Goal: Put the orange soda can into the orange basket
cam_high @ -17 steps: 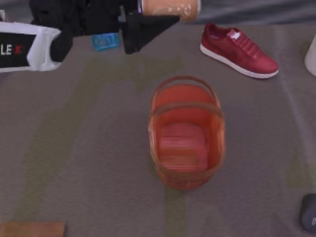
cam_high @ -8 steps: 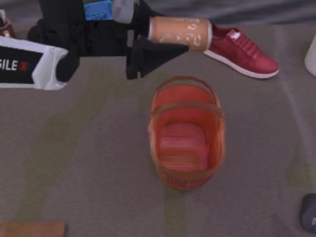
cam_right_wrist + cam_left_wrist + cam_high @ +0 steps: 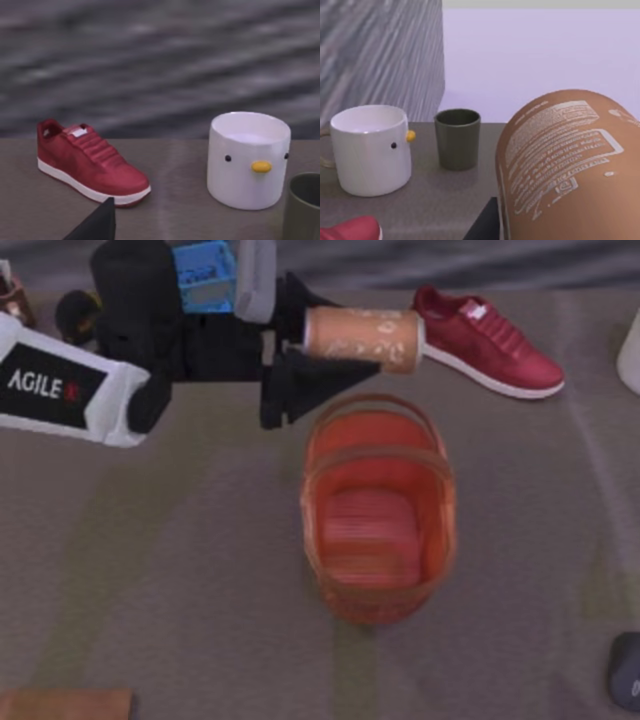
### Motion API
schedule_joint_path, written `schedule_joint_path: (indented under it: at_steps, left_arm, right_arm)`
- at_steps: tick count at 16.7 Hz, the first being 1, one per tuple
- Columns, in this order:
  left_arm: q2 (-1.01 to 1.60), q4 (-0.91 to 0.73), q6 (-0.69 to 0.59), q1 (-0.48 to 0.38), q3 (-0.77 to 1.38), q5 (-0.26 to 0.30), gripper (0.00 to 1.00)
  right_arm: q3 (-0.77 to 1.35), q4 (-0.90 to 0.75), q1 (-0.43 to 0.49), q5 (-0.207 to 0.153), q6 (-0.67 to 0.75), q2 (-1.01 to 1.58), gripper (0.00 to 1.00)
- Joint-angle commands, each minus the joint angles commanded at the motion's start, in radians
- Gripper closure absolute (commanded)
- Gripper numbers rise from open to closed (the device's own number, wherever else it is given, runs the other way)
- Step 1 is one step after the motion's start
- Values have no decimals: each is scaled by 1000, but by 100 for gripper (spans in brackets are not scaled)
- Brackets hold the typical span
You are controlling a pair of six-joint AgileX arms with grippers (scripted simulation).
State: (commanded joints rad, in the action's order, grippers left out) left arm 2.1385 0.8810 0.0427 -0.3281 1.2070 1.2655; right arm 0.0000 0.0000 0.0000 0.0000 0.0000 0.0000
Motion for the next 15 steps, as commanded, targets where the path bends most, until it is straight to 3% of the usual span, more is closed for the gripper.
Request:
schedule_joint_path:
  at_steps: [5,10,15]
  left_arm:
    - [145,204,-3,17,-43,-4,100]
    - [162,223,-3,18,-50,-5,100]
    - [162,223,-3,18,-50,-5,62]
  right_arm:
    - [0,0,0,0,0,0,0]
    - [0,0,0,0,0,0,0]
    - [0,0,0,0,0,0,0]
